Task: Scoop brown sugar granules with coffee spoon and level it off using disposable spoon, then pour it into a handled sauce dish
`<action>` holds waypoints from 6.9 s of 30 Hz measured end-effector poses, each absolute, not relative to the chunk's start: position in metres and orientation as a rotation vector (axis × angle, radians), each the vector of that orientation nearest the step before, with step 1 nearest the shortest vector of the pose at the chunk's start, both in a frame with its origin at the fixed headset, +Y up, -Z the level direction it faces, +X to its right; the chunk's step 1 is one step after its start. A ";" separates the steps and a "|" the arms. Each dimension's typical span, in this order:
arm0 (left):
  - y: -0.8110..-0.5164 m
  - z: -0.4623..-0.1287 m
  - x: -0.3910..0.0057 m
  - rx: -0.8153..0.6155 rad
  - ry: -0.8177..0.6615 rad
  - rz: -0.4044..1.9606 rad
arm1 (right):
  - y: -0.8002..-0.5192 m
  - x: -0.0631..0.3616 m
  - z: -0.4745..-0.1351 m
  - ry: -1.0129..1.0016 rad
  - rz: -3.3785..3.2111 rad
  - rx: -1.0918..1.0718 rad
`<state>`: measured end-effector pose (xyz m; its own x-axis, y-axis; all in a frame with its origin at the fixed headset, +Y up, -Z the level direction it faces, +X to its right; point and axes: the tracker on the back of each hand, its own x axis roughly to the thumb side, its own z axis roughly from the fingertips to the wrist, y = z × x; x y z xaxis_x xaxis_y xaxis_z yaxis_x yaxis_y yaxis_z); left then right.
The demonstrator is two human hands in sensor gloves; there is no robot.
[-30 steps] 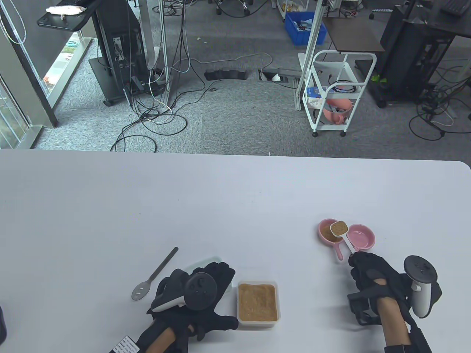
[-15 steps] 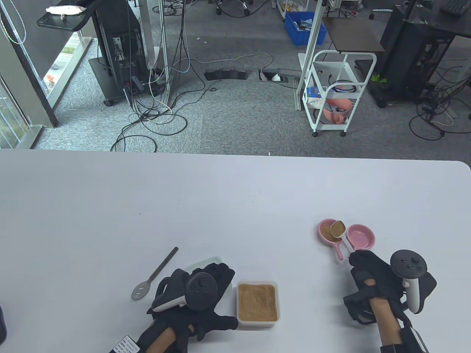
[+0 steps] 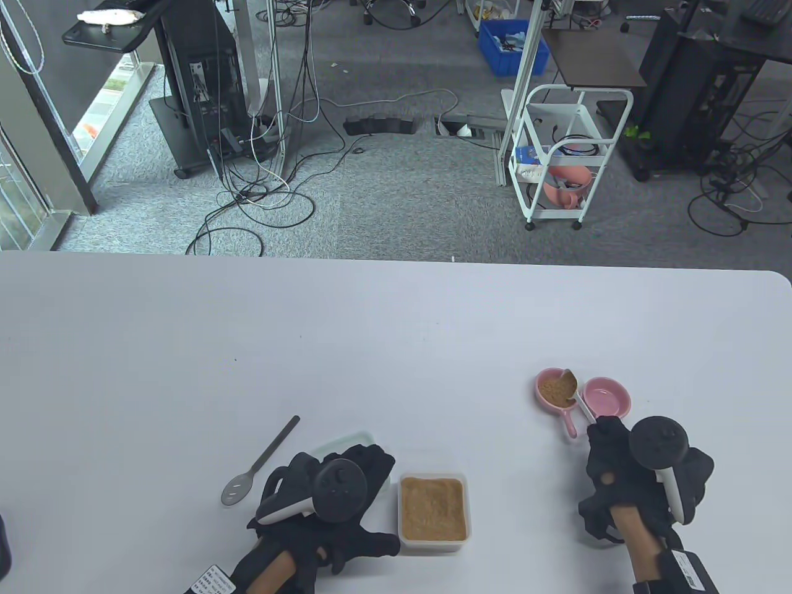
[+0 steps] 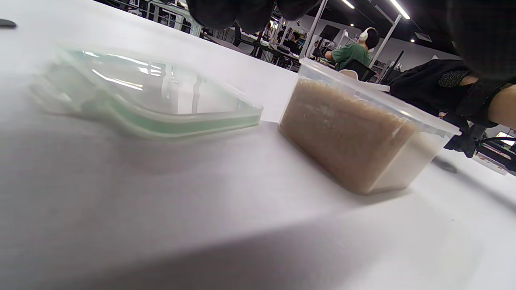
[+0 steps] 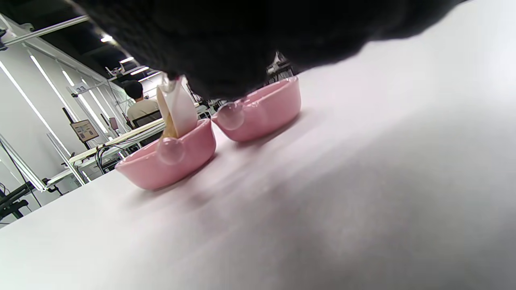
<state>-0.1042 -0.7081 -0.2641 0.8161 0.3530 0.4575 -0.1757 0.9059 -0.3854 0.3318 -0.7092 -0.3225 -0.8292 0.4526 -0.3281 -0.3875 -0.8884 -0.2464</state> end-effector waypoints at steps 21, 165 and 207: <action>-0.709 -0.263 -0.103 -0.341 -0.548 0.275 | -0.694 0.294 -0.316 -0.617 3.160 -0.377; -0.728 -0.266 -0.081 -0.363 -0.535 0.233 | -0.754 0.245 -0.309 1.021 1.830 0.314; -0.713 -0.314 -0.238 -0.212 0.273 -0.025 | -0.753 0.248 -0.307 1.011 1.867 0.317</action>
